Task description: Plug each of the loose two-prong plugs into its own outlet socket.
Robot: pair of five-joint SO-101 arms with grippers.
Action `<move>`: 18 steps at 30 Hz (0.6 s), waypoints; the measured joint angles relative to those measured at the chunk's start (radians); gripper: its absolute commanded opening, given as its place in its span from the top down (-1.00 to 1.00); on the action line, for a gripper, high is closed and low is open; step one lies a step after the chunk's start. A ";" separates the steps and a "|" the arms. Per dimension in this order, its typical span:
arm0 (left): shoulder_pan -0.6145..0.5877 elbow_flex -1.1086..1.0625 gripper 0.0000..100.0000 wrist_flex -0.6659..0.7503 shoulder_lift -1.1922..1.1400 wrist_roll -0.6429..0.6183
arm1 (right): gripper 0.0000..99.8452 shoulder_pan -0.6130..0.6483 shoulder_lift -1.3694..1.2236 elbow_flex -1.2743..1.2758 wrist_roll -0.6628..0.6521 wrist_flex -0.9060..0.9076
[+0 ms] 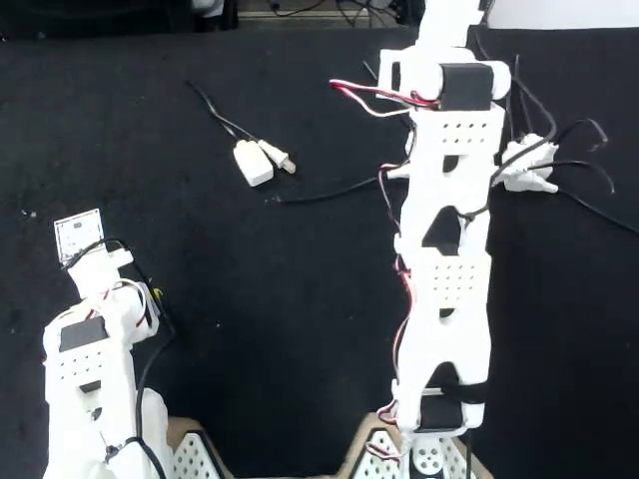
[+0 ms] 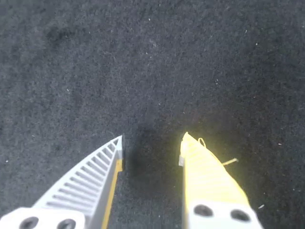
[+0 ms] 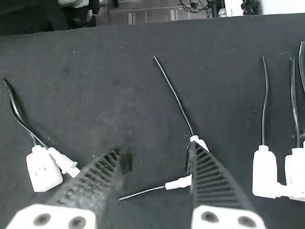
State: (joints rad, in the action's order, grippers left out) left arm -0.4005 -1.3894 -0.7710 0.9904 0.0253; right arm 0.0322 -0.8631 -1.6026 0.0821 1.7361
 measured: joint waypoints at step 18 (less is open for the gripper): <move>0.000 0.000 0.59 0.000 0.000 0.000 | 0.65 0.144 0.592 0.740 0.002 0.000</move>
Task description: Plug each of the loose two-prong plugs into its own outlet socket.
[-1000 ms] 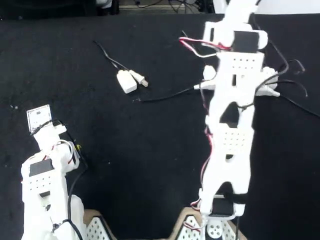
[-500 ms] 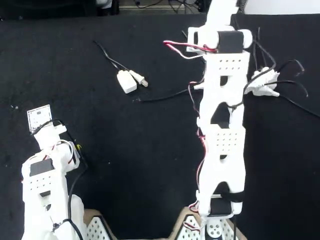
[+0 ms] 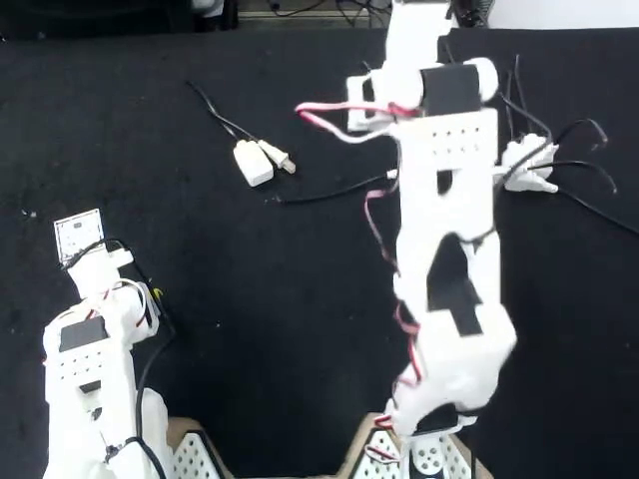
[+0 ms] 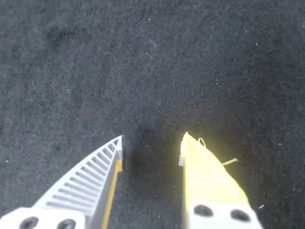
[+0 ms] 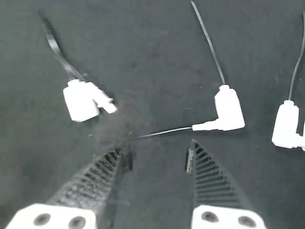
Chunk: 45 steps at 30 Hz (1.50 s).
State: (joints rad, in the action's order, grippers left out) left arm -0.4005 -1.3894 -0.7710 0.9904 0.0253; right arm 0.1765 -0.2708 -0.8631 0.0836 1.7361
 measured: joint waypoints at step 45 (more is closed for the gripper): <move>0.009 0.446 0.58 -0.169 -0.002 -0.002 | 0.65 0.149 0.327 1.505 -0.020 -1.094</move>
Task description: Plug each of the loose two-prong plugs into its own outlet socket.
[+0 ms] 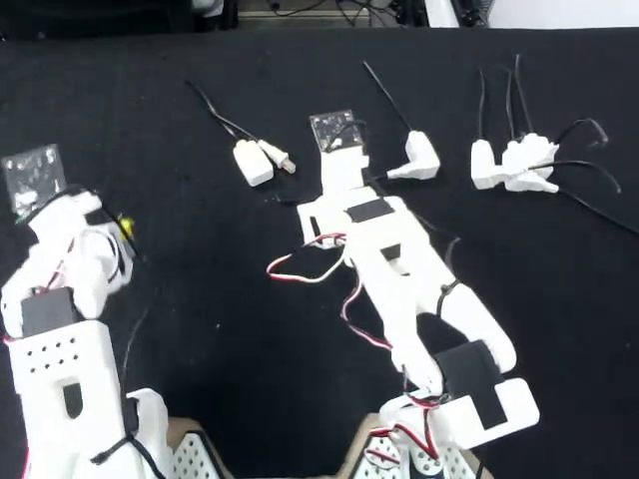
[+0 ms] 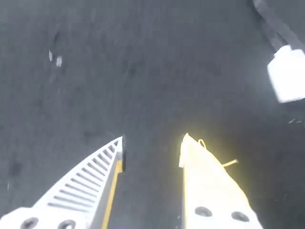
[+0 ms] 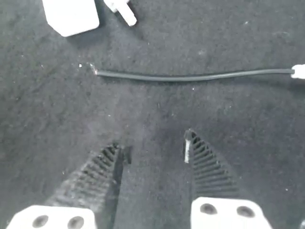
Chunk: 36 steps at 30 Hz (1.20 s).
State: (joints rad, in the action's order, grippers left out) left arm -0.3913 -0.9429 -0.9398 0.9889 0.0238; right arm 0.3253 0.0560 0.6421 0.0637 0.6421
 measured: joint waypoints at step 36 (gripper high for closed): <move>0.334 0.552 0.44 0.279 -0.970 -0.250 | 0.65 -0.002 0.000 0.000 -0.003 0.000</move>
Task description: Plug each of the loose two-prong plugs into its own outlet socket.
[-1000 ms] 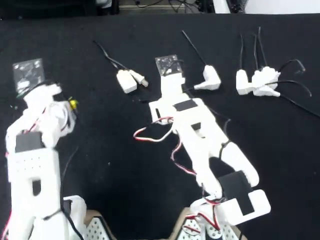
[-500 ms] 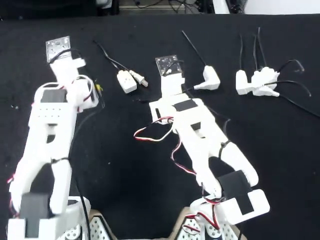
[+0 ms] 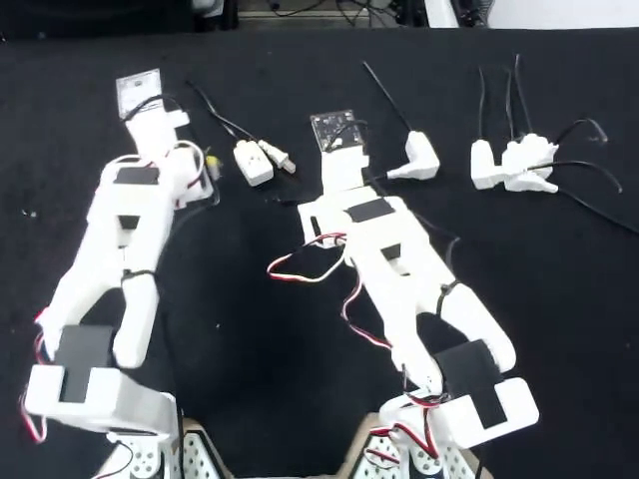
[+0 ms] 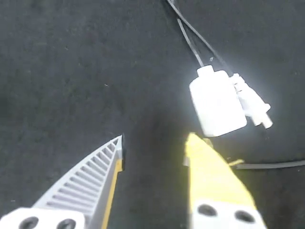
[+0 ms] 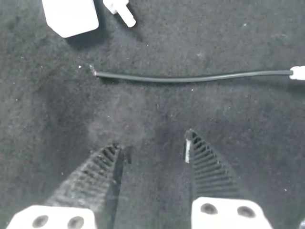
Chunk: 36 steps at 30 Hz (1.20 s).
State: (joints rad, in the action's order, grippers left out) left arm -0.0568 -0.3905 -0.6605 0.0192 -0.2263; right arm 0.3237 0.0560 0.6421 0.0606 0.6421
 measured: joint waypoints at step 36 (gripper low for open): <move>0.109 0.506 0.44 -0.157 -0.502 -0.308 | 0.65 0.000 0.000 0.000 0.000 -0.002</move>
State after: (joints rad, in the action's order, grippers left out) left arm 0.0522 0.1158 -0.8170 -0.4826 -0.5347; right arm 0.3237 0.0560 0.6421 0.0606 0.6406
